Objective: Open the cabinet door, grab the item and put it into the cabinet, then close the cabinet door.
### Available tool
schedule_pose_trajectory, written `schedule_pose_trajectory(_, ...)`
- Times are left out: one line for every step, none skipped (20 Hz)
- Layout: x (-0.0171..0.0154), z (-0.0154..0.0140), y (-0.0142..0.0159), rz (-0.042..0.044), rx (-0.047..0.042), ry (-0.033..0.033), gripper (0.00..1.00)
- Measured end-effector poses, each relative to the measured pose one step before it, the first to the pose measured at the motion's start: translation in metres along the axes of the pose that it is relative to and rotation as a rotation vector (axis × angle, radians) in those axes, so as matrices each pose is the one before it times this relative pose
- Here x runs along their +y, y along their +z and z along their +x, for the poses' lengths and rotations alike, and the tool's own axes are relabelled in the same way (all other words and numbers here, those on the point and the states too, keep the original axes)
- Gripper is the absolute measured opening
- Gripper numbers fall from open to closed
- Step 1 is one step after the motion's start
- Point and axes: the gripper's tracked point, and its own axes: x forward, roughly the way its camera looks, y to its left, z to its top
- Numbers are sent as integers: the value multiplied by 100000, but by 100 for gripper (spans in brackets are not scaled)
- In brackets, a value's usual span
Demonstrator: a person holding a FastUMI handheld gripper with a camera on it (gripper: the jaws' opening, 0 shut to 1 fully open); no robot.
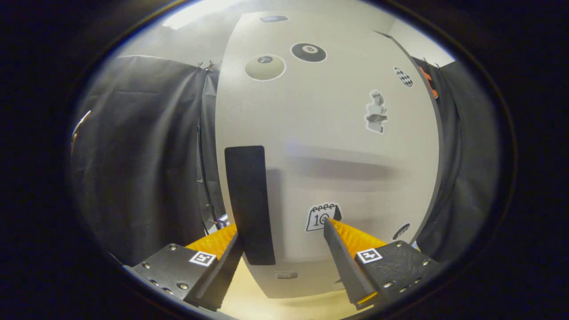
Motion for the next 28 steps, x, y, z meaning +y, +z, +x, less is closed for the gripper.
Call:
schedule_pose_trajectory(30, 231, 25, 304, -12, 89, 99)
schedule_pose_trajectory(-6, 247, -55, 179, 251, 108, 99)
schedule_pose_trajectory(37, 149, 16, 268, -7, -43, 99)
schedule_pose_trajectory(35, 174, 41, 74, 19, -344, 99)
schedule_pose_trajectory(24, 40, -72, -301, -209, -850, 99)
schedule_pose_trajectory(-17, 99, -20, -646, 36, -812, 99)
schedule_pose_trajectory(51, 97, -10, -615, 28, -547, 99)
schedule_pose_trajectory(21, 53, 4, -109, -72, -470, 99)
schedule_pose_trajectory(-14, 96, -26, 114, -40, -276, 99)
schedule_pose_trajectory(29, 43, 0, 37, -73, -238, 99)
schedule_pose_trajectory(25, -16, 41, -134, -20, -165, 99)
schedule_pose_trajectory(58, 36, 34, -139, 8, -168, 99)
schedule_pose_trajectory(5, -16, -64, -135, 28, -218, 100)
schedule_pose_trajectory(15, 66, -7, 70, 21, -274, 100)
schedule_pose_trajectory(-25, 97, -2, -18, -42, -314, 100)
schedule_pose_trajectory(58, -19, 39, -78, -203, -357, 100)
schedule_pose_trajectory(85, -22, -8, -42, -212, -76, 100)
schedule_pose_trajectory(2, 1, -7, 164, -3, -13, 100)
schedule_pose_trajectory(12, 49, -25, 221, -79, -43, 100)
schedule_pose_trajectory(-7, 21, 54, -34, -146, -118, 100)
schedule_pose_trajectory(51, 0, 10, -100, -225, -85, 100)
schedule_pose_trajectory(7, 117, -6, -31, -102, -76, 100)
schedule_pose_trajectory(-1, 30, 19, 14, -47, -26, 100)
schedule_pose_trajectory(20, 11, 30, 78, -19, -109, 100)
schedule_pose_trajectory(6, 30, -27, 50, -5, -23, 100)
schedule_pose_trajectory(10, 30, 5, -61, 5, 114, 100)
schedule_pose_trajectory(29, 82, 2, 215, -41, 191, 100)
schedule_pose_trajectory(32, 77, -23, 144, -66, 134, 100)
